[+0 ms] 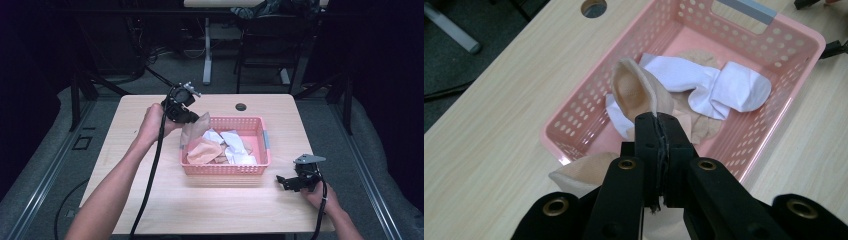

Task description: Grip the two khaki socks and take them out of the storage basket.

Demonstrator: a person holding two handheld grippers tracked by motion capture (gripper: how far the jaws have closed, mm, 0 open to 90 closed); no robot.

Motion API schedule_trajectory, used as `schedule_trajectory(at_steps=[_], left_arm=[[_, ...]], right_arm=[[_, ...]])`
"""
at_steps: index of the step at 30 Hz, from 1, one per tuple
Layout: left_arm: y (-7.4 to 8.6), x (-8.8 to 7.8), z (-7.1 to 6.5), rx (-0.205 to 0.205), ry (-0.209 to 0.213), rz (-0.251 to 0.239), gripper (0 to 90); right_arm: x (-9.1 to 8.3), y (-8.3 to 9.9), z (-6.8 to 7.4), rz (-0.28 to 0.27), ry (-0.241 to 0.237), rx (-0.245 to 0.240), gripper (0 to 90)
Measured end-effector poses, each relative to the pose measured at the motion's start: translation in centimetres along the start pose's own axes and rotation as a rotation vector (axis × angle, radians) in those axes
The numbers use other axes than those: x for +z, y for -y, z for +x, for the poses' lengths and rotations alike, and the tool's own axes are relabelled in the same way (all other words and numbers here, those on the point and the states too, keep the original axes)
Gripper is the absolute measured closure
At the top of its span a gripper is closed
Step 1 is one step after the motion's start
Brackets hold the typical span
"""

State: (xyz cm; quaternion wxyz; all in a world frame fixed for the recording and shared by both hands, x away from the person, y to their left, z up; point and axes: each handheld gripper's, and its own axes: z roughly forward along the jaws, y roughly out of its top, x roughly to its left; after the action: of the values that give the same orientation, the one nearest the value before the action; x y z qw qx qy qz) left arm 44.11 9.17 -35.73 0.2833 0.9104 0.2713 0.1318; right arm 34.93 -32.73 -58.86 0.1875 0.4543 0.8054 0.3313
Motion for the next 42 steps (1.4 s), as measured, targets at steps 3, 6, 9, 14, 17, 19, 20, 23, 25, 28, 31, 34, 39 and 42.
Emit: schedule_trajectory(at_steps=[3, 6, 9, 14, 17, 19, 20, 23, 25, 28, 31, 34, 39, 42], left_arm=[[0.1, -0.7, 0.5, -0.004, -0.013, -0.002, 88.2], [0.4, -1.3, 1.0, -0.017, -0.033, -0.009, 88.2], [1.1, -2.1, 1.7, -0.035, -0.05, -0.011, 88.1], [2.1, -2.7, 2.3, -0.057, -0.071, -0.004, 88.1], [2.9, -3.1, 3.0, -0.073, -0.083, -0.002, 88.1], [3.5, -3.4, 3.4, -0.087, -0.093, 0.0, 88.1], [3.8, -3.5, 3.7, -0.094, -0.098, 0.001, 88.1], [4.7, -3.6, 4.3, -0.11, -0.108, 0.015, 88.1], [5.3, -3.6, 4.6, -0.125, -0.111, 0.019, 88.1], [6.4, -3.6, 5.3, -0.146, -0.123, 0.033, 88.1], [6.9, -3.6, 5.7, -0.161, -0.126, 0.037, 88.1], [7.7, -3.3, 6.1, -0.181, -0.13, 0.049, 88.2], [8.9, -2.7, 6.9, -0.214, -0.127, 0.066, 88.2], [9.6, -2.3, 7.3, -0.234, -0.122, 0.072, 88.2]], right_arm=[[0.0, 0.0, 0.0, 0.003, -0.001, 0.002, 0.0], [0.0, 0.0, 0.0, -0.001, 0.001, 0.002, 0.0], [0.0, 0.0, 0.0, 0.001, 0.0, 0.0, 0.0], [0.0, 0.0, 0.0, 0.0, 0.0, 0.001, 0.0], [0.0, 0.0, 0.0, -0.002, 0.001, 0.001, 0.0], [0.0, 0.0, 0.0, 0.0, 0.0, 0.0, 0.0], [0.0, 0.0, 0.0, 0.001, -0.001, 0.0, 0.0], [0.0, 0.0, 0.0, 0.001, 0.0, -0.001, 0.0], [0.0, 0.0, 0.0, 0.0, 0.0, 0.0, 0.0], [0.0, 0.0, 0.0, 0.001, 0.0, 0.0, 0.0], [0.0, 0.0, 0.0, 0.001, 0.0, 0.0, 0.0], [0.0, 0.0, 0.0, -0.001, -0.001, 0.002, 0.0], [0.0, 0.0, 0.0, -0.003, -0.001, 0.004, 0.0], [0.0, 0.0, 0.0, -0.002, -0.002, 0.003, 0.0]])
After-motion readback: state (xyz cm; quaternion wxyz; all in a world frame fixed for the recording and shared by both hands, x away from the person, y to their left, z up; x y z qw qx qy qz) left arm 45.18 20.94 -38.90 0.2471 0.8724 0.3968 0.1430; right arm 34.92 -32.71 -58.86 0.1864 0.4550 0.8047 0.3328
